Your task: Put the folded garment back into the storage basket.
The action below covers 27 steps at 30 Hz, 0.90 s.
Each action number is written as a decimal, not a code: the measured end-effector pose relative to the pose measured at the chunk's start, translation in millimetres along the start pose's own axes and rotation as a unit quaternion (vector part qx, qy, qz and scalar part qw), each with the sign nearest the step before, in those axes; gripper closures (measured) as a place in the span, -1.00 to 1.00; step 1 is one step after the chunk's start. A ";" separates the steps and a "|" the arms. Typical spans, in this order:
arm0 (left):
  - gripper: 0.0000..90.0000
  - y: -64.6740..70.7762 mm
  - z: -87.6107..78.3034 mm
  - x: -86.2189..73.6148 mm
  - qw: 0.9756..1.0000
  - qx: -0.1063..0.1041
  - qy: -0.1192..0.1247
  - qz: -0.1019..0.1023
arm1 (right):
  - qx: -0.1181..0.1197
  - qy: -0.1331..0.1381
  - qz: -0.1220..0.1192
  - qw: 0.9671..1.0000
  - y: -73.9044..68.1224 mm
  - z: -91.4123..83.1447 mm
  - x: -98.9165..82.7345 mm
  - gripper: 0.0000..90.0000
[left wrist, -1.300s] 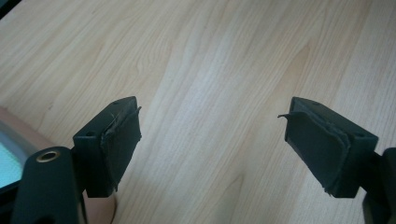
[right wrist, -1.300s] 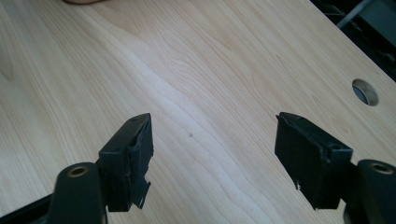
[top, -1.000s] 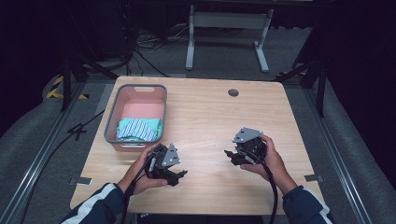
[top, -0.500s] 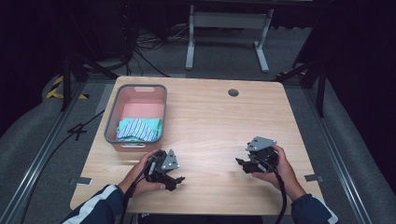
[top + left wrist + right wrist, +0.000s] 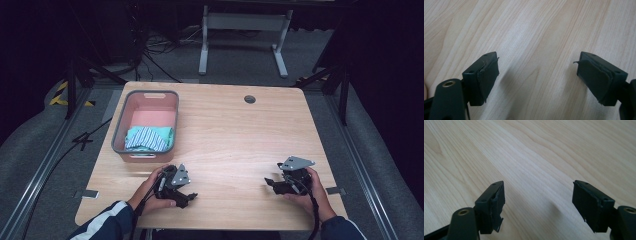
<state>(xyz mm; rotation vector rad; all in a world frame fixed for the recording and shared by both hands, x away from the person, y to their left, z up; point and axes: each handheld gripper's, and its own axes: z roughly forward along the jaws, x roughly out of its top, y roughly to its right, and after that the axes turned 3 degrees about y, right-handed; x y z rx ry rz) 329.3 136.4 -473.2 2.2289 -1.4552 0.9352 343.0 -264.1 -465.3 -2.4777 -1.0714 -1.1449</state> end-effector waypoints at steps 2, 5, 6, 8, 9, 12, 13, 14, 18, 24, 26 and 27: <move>-0.61 -1.6 0.6 -0.8 1.000 -0.003 0.001 -0.007 | 0.002 0.001 0.010 1.000 1.9 -1.0 -6.2 -0.41; -0.62 -3.2 2.5 -3.1 0.999 -0.015 0.010 -0.026 | -0.001 -0.005 0.021 1.000 4.8 -1.1 -13.3 -0.43; -0.63 -4.0 3.1 -4.8 0.999 -0.020 0.013 -0.039 | -0.004 -0.005 0.019 1.000 5.3 -1.2 -14.8 -0.44; -0.67 -4.5 4.3 -9.5 0.998 -0.023 0.029 -0.048 | -0.006 0.004 0.026 1.000 7.5 -0.8 -19.8 -0.49; -0.67 -4.3 4.4 -10.2 0.998 -0.023 0.034 -0.049 | -0.001 0.011 0.033 0.999 9.2 -0.4 -22.2 -0.51; -0.67 -4.4 4.4 -10.2 0.998 -0.023 0.034 -0.049 | 0.018 0.030 0.060 0.998 15.5 2.0 -29.3 -0.57; -0.67 -4.4 4.4 -10.2 0.998 -0.023 0.034 -0.049 | 0.018 0.030 0.060 0.998 15.5 2.0 -29.3 -0.57; -0.67 -4.4 4.4 -10.2 0.998 -0.023 0.034 -0.049 | 0.014 0.029 0.061 0.998 15.3 2.0 -29.3 -0.61; -0.67 -4.4 4.4 -10.2 0.998 -0.022 0.034 -0.049 | 0.012 0.028 0.063 0.998 15.3 2.2 -29.3 -0.62; -0.68 -4.6 4.7 -10.1 0.998 -0.024 0.033 -0.048 | 0.012 0.028 0.063 0.998 15.3 2.2 -29.3 -0.62; -0.68 -4.7 4.8 -10.0 0.998 -0.025 0.033 -0.047 | 0.012 0.027 0.063 0.998 15.4 2.3 -29.3 -0.63; -0.69 -4.7 4.9 -10.0 0.998 -0.025 0.033 -0.047 | 0.012 0.027 0.064 0.998 15.4 2.4 -29.1 -0.64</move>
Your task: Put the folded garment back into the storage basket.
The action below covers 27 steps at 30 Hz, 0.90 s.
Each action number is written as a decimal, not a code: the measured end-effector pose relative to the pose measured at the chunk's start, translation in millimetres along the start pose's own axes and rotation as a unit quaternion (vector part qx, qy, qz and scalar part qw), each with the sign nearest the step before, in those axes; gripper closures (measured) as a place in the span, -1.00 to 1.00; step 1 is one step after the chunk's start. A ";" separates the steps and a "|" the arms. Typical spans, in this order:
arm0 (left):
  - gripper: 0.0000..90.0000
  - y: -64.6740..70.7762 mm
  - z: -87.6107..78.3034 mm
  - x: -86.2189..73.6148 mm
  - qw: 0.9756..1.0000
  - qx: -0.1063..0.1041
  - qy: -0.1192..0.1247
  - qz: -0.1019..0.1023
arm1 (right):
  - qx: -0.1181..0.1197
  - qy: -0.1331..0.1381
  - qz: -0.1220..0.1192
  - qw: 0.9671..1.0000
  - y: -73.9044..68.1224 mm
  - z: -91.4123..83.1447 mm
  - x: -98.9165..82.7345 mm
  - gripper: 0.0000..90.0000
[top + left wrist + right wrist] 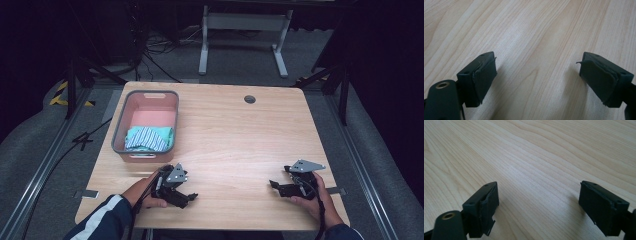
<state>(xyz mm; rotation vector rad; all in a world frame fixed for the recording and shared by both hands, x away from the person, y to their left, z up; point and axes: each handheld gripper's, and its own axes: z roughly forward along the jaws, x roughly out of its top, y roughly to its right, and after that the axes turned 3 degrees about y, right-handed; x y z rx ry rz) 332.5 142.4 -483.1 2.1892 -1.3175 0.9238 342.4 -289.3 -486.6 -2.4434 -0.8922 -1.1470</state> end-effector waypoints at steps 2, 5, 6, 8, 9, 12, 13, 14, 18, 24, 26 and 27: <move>-0.69 0.0 0.0 0.0 1.000 0.000 0.000 0.000 | 0.000 0.000 0.001 1.000 0.1 0.3 0.2 -0.64; -0.69 -0.1 -0.2 0.2 1.000 0.001 -0.001 0.001 | 0.002 -0.001 0.000 1.000 0.7 0.8 0.6 -0.65; -0.69 -0.1 -0.1 0.2 1.000 0.001 -0.001 0.001 | 0.002 -0.001 -0.002 1.000 1.1 0.9 0.7 -0.66; -0.69 -0.1 -0.2 0.3 1.000 0.001 -0.003 0.001 | 0.003 -0.001 -0.003 1.000 1.5 1.2 0.9 -0.66; -0.69 0.0 -0.2 0.4 1.000 0.002 -0.003 0.001 | 0.004 -0.001 -0.003 1.000 1.7 1.3 0.9 -0.66; -0.70 0.2 0.2 0.6 1.000 0.001 -0.003 0.000 | 0.005 -0.002 -0.004 1.000 2.2 1.6 1.2 -0.66; -0.70 0.3 0.3 0.6 1.000 0.002 -0.003 -0.001 | 0.005 -0.002 -0.004 1.000 2.2 1.6 1.2 -0.66; -0.70 0.4 0.2 0.6 1.000 0.002 -0.003 -0.001 | 0.005 -0.002 -0.004 1.000 2.2 1.5 1.2 -0.66; -0.70 0.4 0.3 0.6 1.000 0.002 -0.003 -0.001 | 0.006 -0.002 -0.004 1.000 2.2 1.5 1.2 -0.66; -0.70 0.4 0.3 0.6 1.000 0.002 -0.003 -0.001 | 0.005 -0.002 -0.004 1.000 2.2 1.6 1.2 -0.66; -0.70 0.4 0.3 0.6 1.000 0.002 -0.003 -0.001 | 0.006 -0.002 -0.004 1.000 2.2 1.5 1.2 -0.66; -0.70 0.4 0.3 0.6 1.000 0.002 -0.003 -0.001 | 0.006 -0.002 -0.004 1.000 2.2 1.6 1.1 -0.66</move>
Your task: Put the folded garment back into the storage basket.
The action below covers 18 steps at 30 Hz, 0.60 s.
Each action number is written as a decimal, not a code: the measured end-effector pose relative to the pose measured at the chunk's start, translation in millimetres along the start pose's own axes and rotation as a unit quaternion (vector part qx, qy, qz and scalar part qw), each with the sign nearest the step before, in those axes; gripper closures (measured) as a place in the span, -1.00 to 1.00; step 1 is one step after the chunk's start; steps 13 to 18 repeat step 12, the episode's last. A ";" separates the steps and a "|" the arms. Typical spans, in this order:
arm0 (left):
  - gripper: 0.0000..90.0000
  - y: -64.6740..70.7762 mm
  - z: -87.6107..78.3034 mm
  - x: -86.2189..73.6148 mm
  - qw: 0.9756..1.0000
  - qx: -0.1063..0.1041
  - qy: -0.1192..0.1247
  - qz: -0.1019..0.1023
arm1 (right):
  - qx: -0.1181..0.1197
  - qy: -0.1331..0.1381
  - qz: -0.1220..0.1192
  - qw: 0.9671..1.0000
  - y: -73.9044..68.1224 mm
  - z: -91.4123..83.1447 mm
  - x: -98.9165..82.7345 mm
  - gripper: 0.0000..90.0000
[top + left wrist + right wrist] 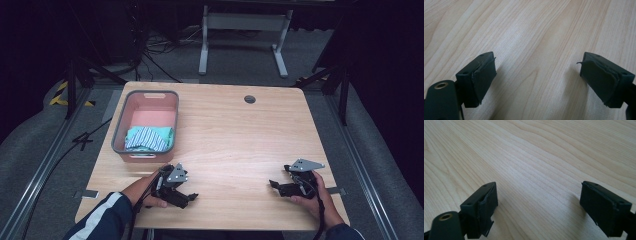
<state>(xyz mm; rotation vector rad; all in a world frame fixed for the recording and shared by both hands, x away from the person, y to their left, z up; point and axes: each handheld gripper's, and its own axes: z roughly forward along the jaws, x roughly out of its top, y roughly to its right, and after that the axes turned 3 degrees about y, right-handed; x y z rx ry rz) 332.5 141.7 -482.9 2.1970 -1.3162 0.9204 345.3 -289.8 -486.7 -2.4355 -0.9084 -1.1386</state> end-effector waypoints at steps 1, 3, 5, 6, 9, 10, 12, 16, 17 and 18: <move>-0.70 0.0 0.0 0.0 1.000 0.000 0.000 0.000 | 0.000 0.000 0.000 1.000 0.0 0.0 0.0 -0.66; -0.70 -0.1 0.0 0.0 1.000 0.000 0.000 0.001 | 0.000 0.000 0.000 1.000 0.0 0.0 0.0 -0.66; -0.70 0.0 0.0 0.0 1.000 0.000 0.000 0.000 | 0.000 0.000 0.000 1.000 0.0 0.0 0.0 -0.66; -0.70 0.0 0.1 0.0 1.000 0.000 0.000 0.000 | 0.000 0.000 0.000 1.000 0.0 0.0 0.0 -0.66; -0.70 -0.1 0.0 0.0 1.000 0.000 0.000 0.001 | 0.000 0.000 0.000 1.000 0.0 0.0 0.0 -0.66; -0.70 -0.1 0.1 0.0 1.000 -0.001 0.000 0.001 | 0.000 0.000 0.000 1.000 0.0 0.0 0.0 -0.66; -0.70 -0.1 0.1 0.0 1.000 -0.001 0.000 0.001 | 0.000 0.000 0.000 1.000 0.0 0.0 0.0 -0.66; -0.70 -0.1 0.1 0.0 1.000 -0.001 0.000 0.001 | 0.000 0.000 0.000 1.000 0.0 0.0 0.0 -0.66; -0.70 -0.1 0.1 0.0 1.000 -0.001 0.000 0.001 | 0.000 0.000 0.000 1.000 0.0 0.0 0.0 -0.66; -0.70 -0.1 0.1 0.0 1.000 -0.001 0.000 0.001 | 0.000 0.000 0.000 1.000 0.0 0.0 0.0 -0.66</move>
